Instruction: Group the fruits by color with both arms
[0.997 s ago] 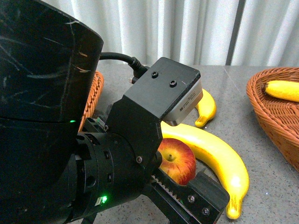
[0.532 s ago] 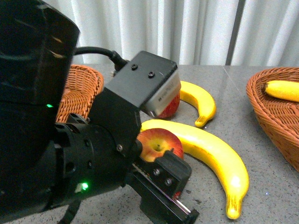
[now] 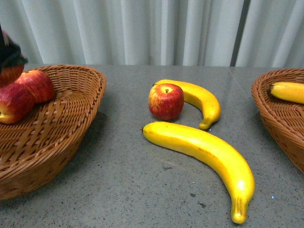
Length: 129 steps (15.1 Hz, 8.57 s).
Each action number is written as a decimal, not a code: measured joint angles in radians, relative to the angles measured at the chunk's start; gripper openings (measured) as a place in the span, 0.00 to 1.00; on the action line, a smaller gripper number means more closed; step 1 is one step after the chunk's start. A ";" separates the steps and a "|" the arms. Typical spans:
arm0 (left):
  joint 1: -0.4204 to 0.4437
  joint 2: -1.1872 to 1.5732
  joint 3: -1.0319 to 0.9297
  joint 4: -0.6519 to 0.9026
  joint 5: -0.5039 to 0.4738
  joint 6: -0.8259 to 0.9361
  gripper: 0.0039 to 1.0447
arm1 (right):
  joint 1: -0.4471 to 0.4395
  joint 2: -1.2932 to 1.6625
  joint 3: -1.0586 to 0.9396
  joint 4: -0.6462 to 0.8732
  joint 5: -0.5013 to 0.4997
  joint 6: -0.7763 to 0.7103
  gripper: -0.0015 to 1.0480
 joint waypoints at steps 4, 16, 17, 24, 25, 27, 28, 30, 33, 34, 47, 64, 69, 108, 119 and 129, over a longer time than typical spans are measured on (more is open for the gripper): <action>0.063 0.110 -0.029 0.049 0.068 -0.082 0.63 | 0.000 0.000 0.000 0.000 0.000 0.000 0.94; -0.267 -0.041 0.134 -0.121 -0.051 0.046 0.94 | 0.000 0.000 0.000 0.000 0.000 0.000 0.94; -0.278 0.039 0.184 -0.107 -0.029 0.076 0.94 | 0.000 0.000 0.000 0.000 0.000 0.000 0.94; -0.313 0.538 0.520 -0.106 0.181 0.240 0.94 | 0.000 0.000 0.000 0.000 0.000 0.000 0.94; -0.313 0.579 0.550 -0.104 0.198 0.244 0.94 | 0.000 0.000 0.000 0.000 0.000 0.000 0.94; -0.311 0.642 0.587 -0.100 0.207 0.259 0.94 | 0.000 0.000 0.000 0.000 0.000 0.000 0.94; -0.311 0.666 0.595 -0.093 0.216 0.261 0.94 | 0.000 0.000 0.000 0.000 0.000 0.000 0.94; -0.311 0.729 0.630 -0.089 0.254 0.265 0.94 | 0.000 0.000 0.000 0.000 0.000 0.000 0.94; -0.311 0.777 0.656 -0.085 0.269 0.266 0.94 | 0.000 0.000 0.000 0.000 0.000 0.000 0.94; -0.311 0.789 0.662 -0.083 0.274 0.266 0.94 | 0.000 0.000 0.000 0.000 0.000 0.000 0.94; -0.277 0.670 0.637 -0.031 0.215 0.172 0.62 | 0.000 0.000 0.000 0.000 0.000 0.000 0.94; -0.027 0.509 0.472 -0.212 0.055 -0.109 0.83 | 0.000 0.000 0.000 0.000 0.000 0.000 0.94; -0.113 0.329 0.370 -0.120 -0.009 -0.016 0.94 | 0.000 0.000 0.000 0.000 0.000 0.000 0.94; 0.081 -1.245 -0.608 -0.294 0.080 0.053 0.01 | 0.000 0.000 0.000 0.000 0.000 0.000 0.94; 0.081 -1.245 -0.609 -0.314 0.076 0.051 0.93 | -0.019 0.253 0.045 0.225 -0.260 0.083 0.94; 0.081 -1.245 -0.609 -0.315 0.077 0.051 0.94 | 0.452 1.700 0.997 0.278 -0.057 -0.226 0.94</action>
